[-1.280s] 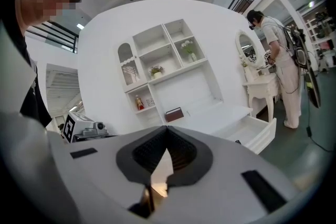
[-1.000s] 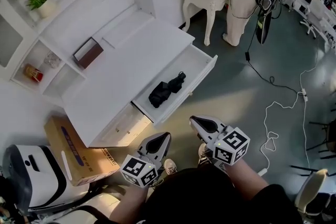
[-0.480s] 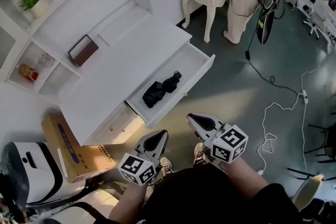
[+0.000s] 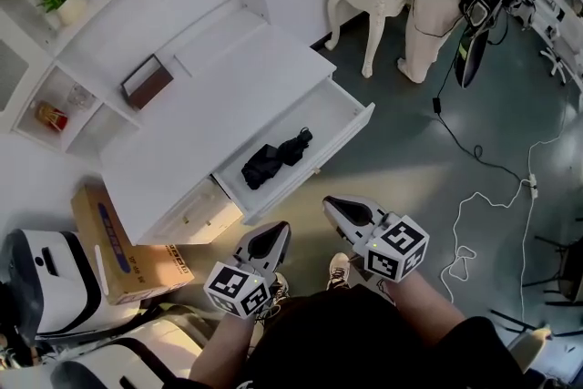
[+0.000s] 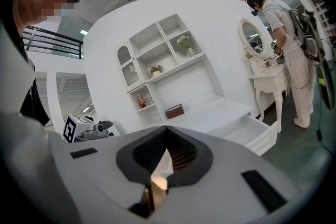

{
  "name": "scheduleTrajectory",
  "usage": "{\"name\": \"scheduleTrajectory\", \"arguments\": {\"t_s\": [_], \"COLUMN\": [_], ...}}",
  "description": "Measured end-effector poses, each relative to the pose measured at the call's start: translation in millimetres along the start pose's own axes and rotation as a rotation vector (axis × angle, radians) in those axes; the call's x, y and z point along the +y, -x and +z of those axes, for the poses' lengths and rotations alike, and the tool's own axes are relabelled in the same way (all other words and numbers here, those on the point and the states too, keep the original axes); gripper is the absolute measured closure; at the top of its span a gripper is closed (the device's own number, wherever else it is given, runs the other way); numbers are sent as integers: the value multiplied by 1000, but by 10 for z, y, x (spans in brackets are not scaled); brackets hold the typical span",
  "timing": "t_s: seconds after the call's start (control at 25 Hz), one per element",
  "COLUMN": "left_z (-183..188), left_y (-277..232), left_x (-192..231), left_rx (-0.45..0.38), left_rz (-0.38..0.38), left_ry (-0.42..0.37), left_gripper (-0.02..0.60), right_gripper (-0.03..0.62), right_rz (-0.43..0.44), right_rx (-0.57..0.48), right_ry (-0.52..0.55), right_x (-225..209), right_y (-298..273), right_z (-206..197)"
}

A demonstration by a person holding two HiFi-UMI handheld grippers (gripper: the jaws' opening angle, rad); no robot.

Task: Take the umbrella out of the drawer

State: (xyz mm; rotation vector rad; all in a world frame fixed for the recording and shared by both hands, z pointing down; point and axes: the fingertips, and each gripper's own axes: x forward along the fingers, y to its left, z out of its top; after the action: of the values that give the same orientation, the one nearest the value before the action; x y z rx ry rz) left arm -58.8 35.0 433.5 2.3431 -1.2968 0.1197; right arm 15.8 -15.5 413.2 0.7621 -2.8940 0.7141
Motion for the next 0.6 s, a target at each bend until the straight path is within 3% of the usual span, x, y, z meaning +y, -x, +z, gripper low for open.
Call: {"name": "scheduleTrajectory", "arguments": {"t_s": [0.6], "left_z": [17], "left_y": [-272], "left_x": [-194], "left_rx": [11], "left_rz": [102], "left_ry": [-22], "left_gripper": [577], "right_gripper": [591], "right_rz": [79], "right_rx": [7], "right_ry": [8], "right_x": [-274], "right_y": [264], "right_z": [138]}}
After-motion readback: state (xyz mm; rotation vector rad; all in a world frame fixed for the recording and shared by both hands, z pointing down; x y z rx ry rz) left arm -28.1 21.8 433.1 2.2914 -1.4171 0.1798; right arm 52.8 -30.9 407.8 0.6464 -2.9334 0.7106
